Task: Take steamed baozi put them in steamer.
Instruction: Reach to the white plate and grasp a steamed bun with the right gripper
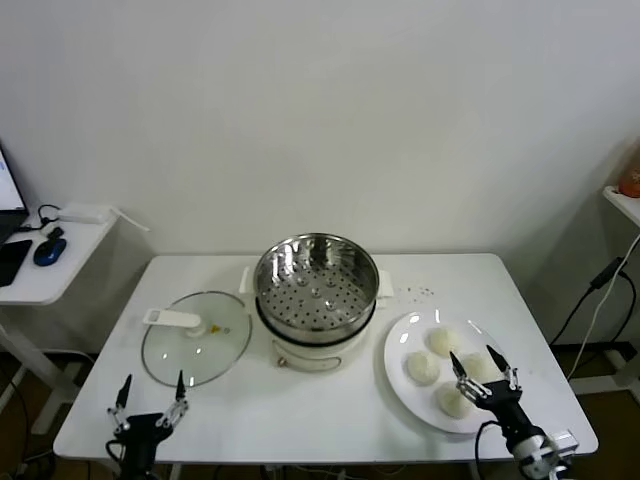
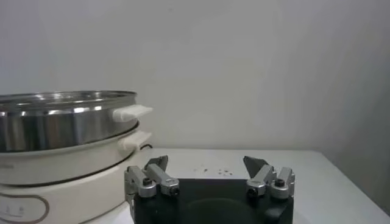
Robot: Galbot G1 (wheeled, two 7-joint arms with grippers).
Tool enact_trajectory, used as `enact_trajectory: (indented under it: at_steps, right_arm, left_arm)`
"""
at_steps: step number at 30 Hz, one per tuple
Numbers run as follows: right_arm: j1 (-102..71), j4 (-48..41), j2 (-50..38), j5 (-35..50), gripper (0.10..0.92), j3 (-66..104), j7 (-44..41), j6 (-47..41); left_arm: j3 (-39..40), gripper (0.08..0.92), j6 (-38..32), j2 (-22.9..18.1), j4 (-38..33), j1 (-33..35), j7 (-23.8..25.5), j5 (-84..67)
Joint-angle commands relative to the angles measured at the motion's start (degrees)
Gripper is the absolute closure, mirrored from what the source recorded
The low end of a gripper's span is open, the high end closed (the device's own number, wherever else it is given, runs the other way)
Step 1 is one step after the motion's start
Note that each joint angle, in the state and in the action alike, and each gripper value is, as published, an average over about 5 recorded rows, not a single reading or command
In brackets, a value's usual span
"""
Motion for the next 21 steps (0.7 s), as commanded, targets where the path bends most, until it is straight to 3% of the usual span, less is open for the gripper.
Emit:
enact_trajectory:
  at_steps: [1,10,16,21]
  right_arm:
    - [3.3,0.1,-2.2,-2.6,0.203,0.5,-2.9,-1.8]
    - [19.7,-5.9,-17.3,-4.7,0.203,-1.8,-16.0,-11.6]
    - [32.6,-13.7,-27.8,-7.4,0.203,-10.4,-32.8,-15.4]
    - [51.2,-20.7,-33.9,-10.0,0.203,-27.5,-46.9,-17.0]
  left_arm:
    - [0.0,0.177,0.1,0.4,-0.1,-0.2,0.2,-0.2]
    - [0.6,0.177,0.9,1.2,-0.1,-0.6,0.0,0.5]
    - [1.1,0.177,1.8,1.4,-0.3,-1.3,0.1,0.7]
    - [1.4,0.177,2.5,1.3,-0.3,-1.9,0.1,0.7]
